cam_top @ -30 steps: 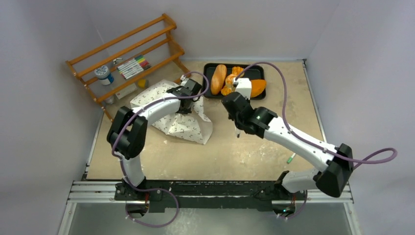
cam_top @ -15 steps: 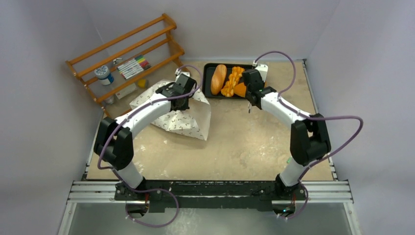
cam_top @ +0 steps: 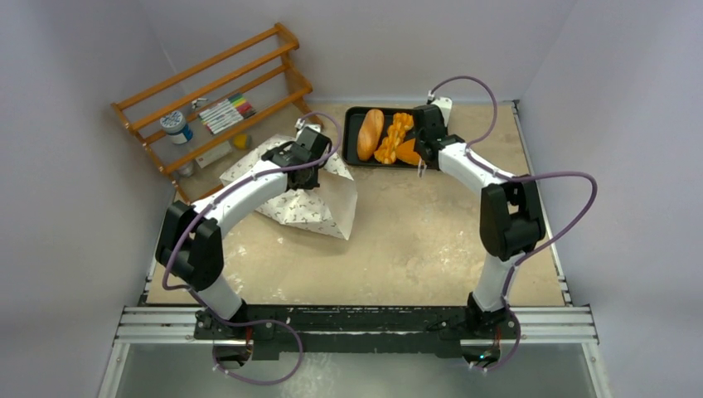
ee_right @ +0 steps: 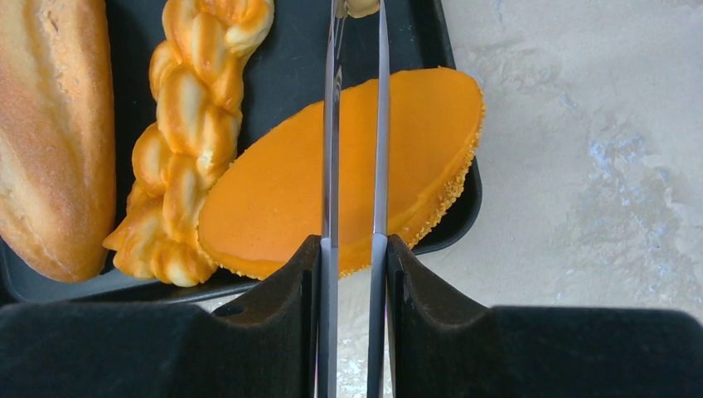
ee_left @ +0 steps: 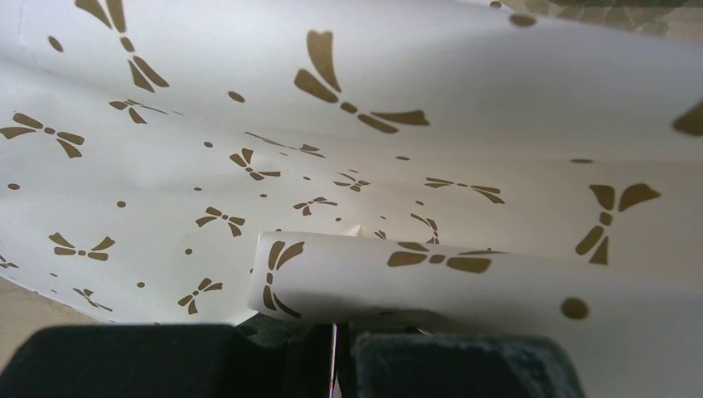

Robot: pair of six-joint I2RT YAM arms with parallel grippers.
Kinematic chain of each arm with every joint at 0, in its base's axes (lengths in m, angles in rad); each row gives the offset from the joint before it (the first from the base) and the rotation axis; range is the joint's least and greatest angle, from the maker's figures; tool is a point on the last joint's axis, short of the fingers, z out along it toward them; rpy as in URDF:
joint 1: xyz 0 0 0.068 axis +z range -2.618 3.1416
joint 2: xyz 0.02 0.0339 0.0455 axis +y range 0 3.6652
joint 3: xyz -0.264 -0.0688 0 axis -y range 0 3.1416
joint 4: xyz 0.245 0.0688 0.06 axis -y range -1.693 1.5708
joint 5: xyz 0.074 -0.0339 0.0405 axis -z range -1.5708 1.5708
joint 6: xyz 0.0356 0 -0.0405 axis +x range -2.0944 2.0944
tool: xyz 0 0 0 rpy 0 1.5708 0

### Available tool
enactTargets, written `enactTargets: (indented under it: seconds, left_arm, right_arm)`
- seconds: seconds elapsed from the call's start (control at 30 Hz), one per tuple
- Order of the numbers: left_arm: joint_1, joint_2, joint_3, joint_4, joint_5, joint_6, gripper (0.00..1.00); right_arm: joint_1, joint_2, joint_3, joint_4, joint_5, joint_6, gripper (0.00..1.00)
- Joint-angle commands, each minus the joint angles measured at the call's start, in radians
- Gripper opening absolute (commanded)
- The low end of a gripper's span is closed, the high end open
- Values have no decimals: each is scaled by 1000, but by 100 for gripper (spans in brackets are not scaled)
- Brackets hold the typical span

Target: Take the fake bread out of the paper bag

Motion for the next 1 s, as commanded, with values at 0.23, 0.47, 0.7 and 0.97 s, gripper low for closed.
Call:
enactTargets:
  seconds: [0.23, 0.47, 0.7, 0.97]
  left_arm:
    - [10, -54, -11, 36, -11, 9, 3]
    - [10, -51, -17, 38, -13, 6, 3]
    - [9, -48, -22, 38, -17, 5, 3]
    - [10, -47, -17, 36, -17, 2, 3]
  right_arm:
    - [-38, 23, 48, 30, -49, 48, 28]
    - [-43, 30, 54, 16, -53, 50, 43]
    - [-45, 39, 55, 12, -71, 54, 45]
    - [-45, 16, 48, 23, -91, 53, 45]
